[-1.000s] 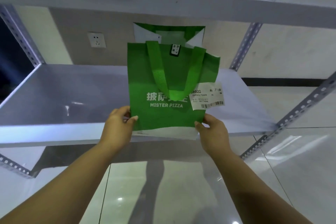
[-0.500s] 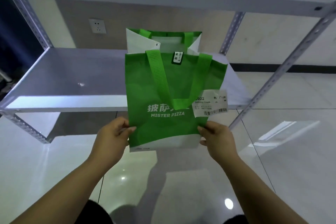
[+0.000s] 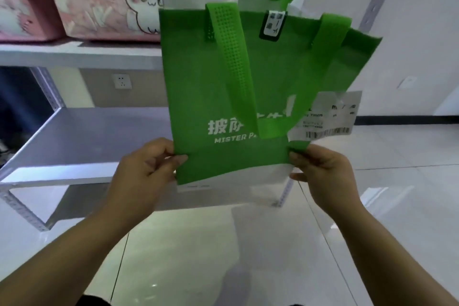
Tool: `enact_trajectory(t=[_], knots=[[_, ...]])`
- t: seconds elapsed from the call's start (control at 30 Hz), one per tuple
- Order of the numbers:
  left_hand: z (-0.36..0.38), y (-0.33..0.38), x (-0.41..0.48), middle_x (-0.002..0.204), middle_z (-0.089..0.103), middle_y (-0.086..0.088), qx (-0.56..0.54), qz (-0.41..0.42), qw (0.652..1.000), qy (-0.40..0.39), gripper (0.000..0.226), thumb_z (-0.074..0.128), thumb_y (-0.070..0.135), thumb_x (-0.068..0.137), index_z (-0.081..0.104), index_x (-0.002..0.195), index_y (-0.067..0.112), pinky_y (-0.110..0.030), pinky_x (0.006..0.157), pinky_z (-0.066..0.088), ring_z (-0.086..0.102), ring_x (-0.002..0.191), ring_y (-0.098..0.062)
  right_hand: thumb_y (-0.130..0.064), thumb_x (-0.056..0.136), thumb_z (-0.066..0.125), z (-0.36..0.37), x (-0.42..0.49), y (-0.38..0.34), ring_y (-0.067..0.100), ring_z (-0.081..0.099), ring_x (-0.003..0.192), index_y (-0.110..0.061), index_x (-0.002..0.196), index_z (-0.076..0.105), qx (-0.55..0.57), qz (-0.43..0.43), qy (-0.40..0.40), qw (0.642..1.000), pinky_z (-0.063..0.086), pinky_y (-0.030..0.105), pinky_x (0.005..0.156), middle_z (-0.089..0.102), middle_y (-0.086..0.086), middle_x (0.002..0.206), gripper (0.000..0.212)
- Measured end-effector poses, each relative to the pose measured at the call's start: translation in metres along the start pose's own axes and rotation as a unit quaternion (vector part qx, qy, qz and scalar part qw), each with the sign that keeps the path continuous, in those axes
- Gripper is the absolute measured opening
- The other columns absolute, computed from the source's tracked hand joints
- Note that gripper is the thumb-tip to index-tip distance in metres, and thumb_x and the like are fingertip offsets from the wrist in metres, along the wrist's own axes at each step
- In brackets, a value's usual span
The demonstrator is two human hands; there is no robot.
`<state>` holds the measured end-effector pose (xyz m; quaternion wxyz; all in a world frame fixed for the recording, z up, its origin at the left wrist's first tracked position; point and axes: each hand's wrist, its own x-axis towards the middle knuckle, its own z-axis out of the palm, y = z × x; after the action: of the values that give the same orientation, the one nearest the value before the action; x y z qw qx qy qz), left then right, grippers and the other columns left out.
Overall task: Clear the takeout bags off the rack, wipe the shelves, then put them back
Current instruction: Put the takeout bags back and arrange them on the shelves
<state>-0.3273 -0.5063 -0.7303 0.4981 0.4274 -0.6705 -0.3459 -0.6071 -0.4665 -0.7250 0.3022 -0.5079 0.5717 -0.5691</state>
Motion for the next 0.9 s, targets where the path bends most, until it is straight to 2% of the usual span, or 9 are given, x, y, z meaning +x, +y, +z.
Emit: enact_trajectory(t=[0.07, 0.1, 0.23, 0.4, 0.5, 0.67, 0.77, 0.83, 0.9], knots=[[0.001, 0.026, 0.018, 0.087, 0.073, 0.013, -0.016, 0.025, 1.0, -0.004, 0.029, 0.06, 0.006, 0.087, 0.067, 0.078, 0.032, -0.022, 0.066, 0.057, 0.07, 0.08, -0.007, -0.001, 0.088, 0.057, -0.01, 0.012, -0.024, 0.013, 0.068, 0.084, -0.027, 0.085, 0.069, 0.003, -0.031, 0.004, 1.0, 0.059, 0.03, 0.065, 0.068, -0.009, 0.093, 0.029], [0.001, 0.039, 0.027, 0.088, 0.073, 0.013, -0.02, 0.032, 0.999, -0.009, 0.032, 0.058, 0.004, 0.088, 0.068, 0.079, 0.033, -0.021, 0.066, 0.057, 0.07, 0.081, -0.007, -0.001, 0.088, 0.056, -0.014, 0.019, -0.036, 0.012, 0.068, 0.084, -0.026, 0.085, 0.068, 0.005, -0.045, 0.007, 0.999, 0.059, 0.028, 0.064, 0.068, -0.008, 0.094, 0.028], [0.001, 0.084, 0.066, 0.086, 0.074, 0.006, -0.068, 0.056, 0.996, -0.011, 0.035, 0.053, -0.003, 0.088, 0.068, 0.075, 0.027, -0.027, 0.066, 0.058, 0.071, 0.084, -0.013, -0.004, 0.09, 0.056, -0.029, 0.049, -0.079, 0.008, 0.069, 0.079, -0.032, 0.082, 0.067, 0.002, -0.098, 0.022, 0.995, 0.058, 0.026, 0.06, 0.072, -0.018, 0.08, 0.031], [0.0, 0.126, 0.111, 0.084, 0.074, 0.005, -0.082, 0.085, 0.993, -0.003, 0.037, 0.054, -0.002, 0.089, 0.067, 0.071, 0.028, -0.027, 0.059, 0.058, 0.071, 0.079, -0.014, -0.004, 0.09, 0.057, -0.04, 0.087, -0.123, 0.009, 0.07, 0.075, -0.03, 0.079, 0.068, 0.009, -0.131, 0.04, 0.99, 0.059, 0.028, 0.057, 0.073, -0.015, 0.079, 0.03], [-0.002, 0.139, 0.135, 0.08, 0.074, 0.006, -0.068, 0.102, 0.992, 0.007, 0.029, 0.054, -0.001, 0.088, 0.064, 0.075, 0.023, -0.025, 0.056, 0.057, 0.071, 0.075, -0.011, -0.009, 0.09, 0.058, -0.043, 0.106, -0.139, 0.009, 0.069, 0.074, -0.032, 0.078, 0.067, -0.012, -0.148, 0.048, 0.988, 0.059, 0.03, 0.057, 0.073, -0.014, 0.079, 0.027], [-0.001, 0.143, 0.173, 0.084, 0.074, 0.001, -0.028, 0.083, 0.996, 0.006, 0.028, 0.055, 0.005, 0.091, 0.063, 0.073, 0.024, -0.039, 0.063, 0.059, 0.071, 0.08, -0.022, -0.006, 0.091, 0.055, -0.039, 0.138, -0.146, 0.011, 0.07, 0.071, -0.028, 0.076, 0.068, -0.003, -0.128, 0.055, 0.99, 0.059, 0.034, 0.056, 0.073, -0.012, 0.076, 0.03], [0.007, 0.138, 0.191, 0.085, 0.073, -0.007, 0.025, 0.078, 0.996, 0.018, 0.014, 0.057, 0.008, 0.09, 0.06, 0.078, 0.015, -0.052, 0.073, 0.056, 0.069, 0.083, -0.031, -0.006, 0.091, 0.055, -0.034, 0.158, -0.139, 0.028, 0.069, 0.078, -0.028, 0.074, 0.067, -0.016, -0.087, 0.074, 0.993, 0.058, 0.051, 0.064, 0.073, -0.004, 0.076, 0.03], [0.013, 0.132, 0.2, 0.084, 0.071, -0.011, 0.055, 0.073, 0.995, 0.025, 0.008, 0.059, 0.009, 0.089, 0.059, 0.081, 0.008, -0.05, 0.072, 0.056, 0.067, 0.083, -0.034, -0.008, 0.09, 0.055, -0.028, 0.169, -0.133, 0.034, 0.068, 0.08, -0.03, 0.073, 0.067, -0.035, -0.068, 0.086, 0.993, 0.056, 0.055, 0.068, 0.072, 0.0, 0.08, 0.03], [0.017, 0.123, 0.208, 0.084, 0.07, -0.014, 0.078, 0.067, 0.994, 0.031, 0.009, 0.06, 0.01, 0.088, 0.058, 0.081, 0.005, -0.046, 0.073, 0.056, 0.066, 0.083, -0.035, -0.008, 0.09, 0.055, -0.021, 0.179, -0.127, 0.032, 0.068, 0.081, -0.033, 0.07, 0.066, -0.049, -0.058, 0.098, 0.992, 0.056, 0.054, 0.072, 0.072, 0.001, 0.082, 0.033]])
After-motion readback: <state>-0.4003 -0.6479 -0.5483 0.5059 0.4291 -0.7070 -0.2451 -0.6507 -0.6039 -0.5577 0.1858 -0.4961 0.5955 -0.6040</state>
